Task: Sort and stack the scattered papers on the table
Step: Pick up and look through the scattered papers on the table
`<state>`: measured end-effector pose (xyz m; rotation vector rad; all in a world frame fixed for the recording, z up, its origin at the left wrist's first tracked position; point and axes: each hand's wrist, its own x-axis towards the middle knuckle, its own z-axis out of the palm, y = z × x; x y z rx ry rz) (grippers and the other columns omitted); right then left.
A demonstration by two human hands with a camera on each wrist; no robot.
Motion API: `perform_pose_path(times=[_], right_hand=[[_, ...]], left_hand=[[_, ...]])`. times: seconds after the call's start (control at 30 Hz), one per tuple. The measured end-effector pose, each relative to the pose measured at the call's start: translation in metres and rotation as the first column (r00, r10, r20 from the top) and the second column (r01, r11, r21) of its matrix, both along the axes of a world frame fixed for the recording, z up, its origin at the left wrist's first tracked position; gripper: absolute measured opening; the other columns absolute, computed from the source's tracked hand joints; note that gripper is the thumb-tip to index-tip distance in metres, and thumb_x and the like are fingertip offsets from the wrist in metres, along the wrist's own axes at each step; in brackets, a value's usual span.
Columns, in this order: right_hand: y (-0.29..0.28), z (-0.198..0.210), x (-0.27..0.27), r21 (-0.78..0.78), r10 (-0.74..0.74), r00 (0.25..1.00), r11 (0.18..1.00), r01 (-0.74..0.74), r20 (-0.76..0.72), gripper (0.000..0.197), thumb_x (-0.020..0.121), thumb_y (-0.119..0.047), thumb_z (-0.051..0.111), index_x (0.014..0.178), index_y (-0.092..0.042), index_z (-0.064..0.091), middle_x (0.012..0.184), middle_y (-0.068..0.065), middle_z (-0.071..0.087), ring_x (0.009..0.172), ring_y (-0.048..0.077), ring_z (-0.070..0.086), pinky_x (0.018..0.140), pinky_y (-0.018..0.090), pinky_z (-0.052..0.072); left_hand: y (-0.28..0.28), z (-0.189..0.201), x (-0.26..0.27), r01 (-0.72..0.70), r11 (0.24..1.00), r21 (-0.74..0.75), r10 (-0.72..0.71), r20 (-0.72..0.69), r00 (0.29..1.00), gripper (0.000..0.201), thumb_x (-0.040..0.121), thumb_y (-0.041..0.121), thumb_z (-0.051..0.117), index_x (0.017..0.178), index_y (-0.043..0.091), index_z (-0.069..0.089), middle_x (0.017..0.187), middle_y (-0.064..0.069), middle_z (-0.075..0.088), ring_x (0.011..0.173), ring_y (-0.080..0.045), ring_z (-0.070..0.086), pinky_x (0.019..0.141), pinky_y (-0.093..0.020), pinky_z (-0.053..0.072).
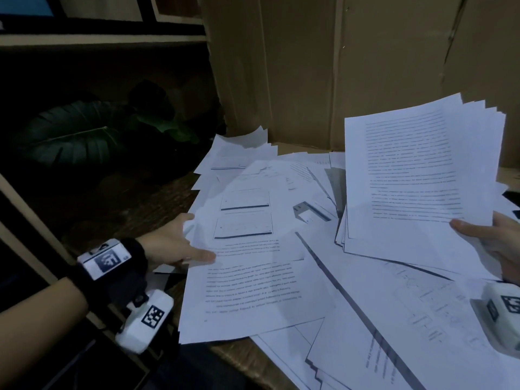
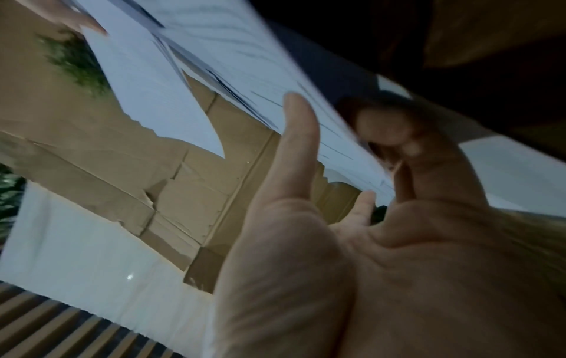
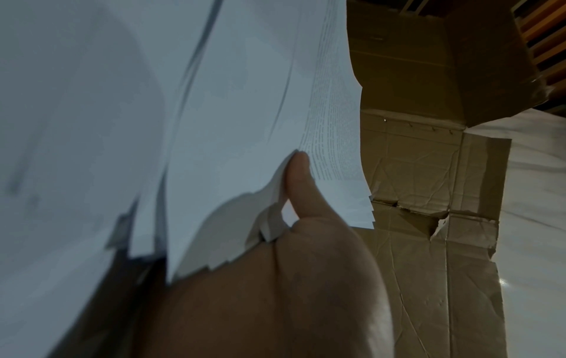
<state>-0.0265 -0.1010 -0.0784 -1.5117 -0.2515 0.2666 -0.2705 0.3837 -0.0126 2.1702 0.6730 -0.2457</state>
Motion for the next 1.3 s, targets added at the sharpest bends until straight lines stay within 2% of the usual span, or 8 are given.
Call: perform_pose_path(times=[0.2, 0.5, 0.67, 0.83, 0.97, 1.07, 1.2, 1.3], right_hand=[[-0.063, -0.087, 0.104, -0.075, 0.075, 0.983, 0.995, -0.063, 0.169, 0.063, 0.1, -0.032, 0.062, 0.155, -0.022, 0.033, 0.151, -0.001, 0.049, 0.131, 0.015, 0.055, 0.107, 0.058, 0.039], [-0.005, -0.011, 0.013, -0.01, -0.043, 0.999, 0.999, 0.043, 0.0, 0.046, 0.092, -0.012, 0.058, 0.137, -0.024, 0.06, 0.136, 0.005, 0.063, 0.121, 0.029, 0.063, 0.094, 0.047, 0.053], [-0.009, -0.022, 0.025, -0.006, -0.053, 0.998, 0.999, 0.053, 0.029, 0.048, 0.095, -0.014, 0.055, 0.142, -0.027, 0.055, 0.141, 0.002, 0.06, 0.127, 0.024, 0.059, 0.11, 0.058, 0.036], [-0.012, -0.022, 0.03, -0.03, -0.095, 0.995, 0.995, 0.095, 0.014, 0.048, 0.095, -0.01, 0.054, 0.141, -0.026, 0.056, 0.141, 0.004, 0.06, 0.127, 0.025, 0.059, 0.095, 0.04, 0.054], [-0.004, -0.009, 0.011, -0.033, -0.073, 0.997, 0.997, 0.073, 0.001, 0.04, 0.096, -0.009, 0.055, 0.133, -0.023, 0.062, 0.132, 0.003, 0.066, 0.117, 0.025, 0.066, 0.094, 0.047, 0.052], [-0.001, -0.006, 0.006, -0.011, -0.045, 0.999, 0.999, 0.045, -0.021, 0.037, 0.099, -0.004, 0.05, 0.129, -0.02, 0.064, 0.129, 0.004, 0.068, 0.113, 0.024, 0.068, 0.092, 0.042, 0.053], [-0.001, 0.001, -0.001, -0.022, -0.038, 0.998, 0.999, 0.037, -0.052, 0.041, 0.097, -0.008, 0.052, 0.137, -0.015, 0.058, 0.131, 0.008, 0.067, 0.116, 0.031, 0.066, 0.095, 0.049, 0.05], [0.002, 0.005, -0.005, -0.042, -0.063, 0.997, 0.997, 0.061, -0.054, 0.039, 0.098, -0.005, 0.051, 0.135, -0.014, 0.059, 0.125, 0.007, 0.07, 0.106, 0.029, 0.071, 0.086, 0.042, 0.057]], left_hand=[[-0.013, -0.005, -0.002, 0.158, 0.937, 0.311, -0.157, -0.031, 0.987, 0.1, 0.073, 0.038, 0.083, 0.152, 0.02, 0.026, 0.15, 0.0, 0.036, 0.129, -0.017, 0.04, 0.1, -0.024, 0.038], [0.001, -0.003, -0.005, 0.246, 0.735, 0.632, -0.267, -0.064, 0.961, 0.048, 0.094, 0.053, 0.055, 0.13, 0.021, 0.057, 0.119, 0.001, 0.063, 0.098, -0.014, 0.06, 0.081, -0.029, 0.052], [0.006, 0.025, 0.0, 0.142, 0.64, 0.755, -0.255, 0.034, 0.966, 0.035, 0.096, 0.05, 0.05, 0.101, 0.023, 0.071, 0.094, 0.001, 0.069, 0.081, -0.013, 0.061, 0.074, -0.034, 0.053], [-0.002, 0.042, -0.006, -0.054, 0.776, 0.629, -0.202, 0.329, 0.922, 0.045, 0.087, 0.066, 0.048, 0.091, 0.027, 0.069, 0.09, 0.005, 0.068, 0.081, -0.012, 0.062, 0.072, -0.034, 0.053], [0.01, 0.056, 0.004, -0.313, 0.918, 0.245, 0.09, 0.638, 0.764, 0.016, 0.088, 0.023, 0.072, 0.1, 0.015, 0.065, 0.101, 0.003, 0.062, 0.095, -0.019, 0.06, 0.074, -0.026, 0.045], [0.019, 0.085, 0.016, -0.216, 0.976, 0.024, 0.146, 0.664, 0.734, 0.039, 0.088, -0.004, 0.065, 0.121, 0.009, 0.051, 0.102, -0.003, 0.061, 0.094, -0.025, 0.066, 0.061, -0.021, 0.053], [0.0, 0.148, 0.052, -0.035, 0.954, 0.296, -0.164, 0.62, 0.767, 0.064, 0.086, 0.002, 0.07, 0.14, 0.018, 0.039, 0.102, -0.002, 0.066, 0.084, -0.008, 0.067, 0.066, -0.023, 0.056], [-0.037, 0.187, 0.085, 0.182, 0.708, 0.682, -0.554, 0.377, 0.743, 0.028, 0.089, 0.01, 0.07, 0.115, 0.013, 0.059, 0.105, -0.003, 0.066, 0.09, -0.009, 0.062, 0.086, -0.037, 0.053]])
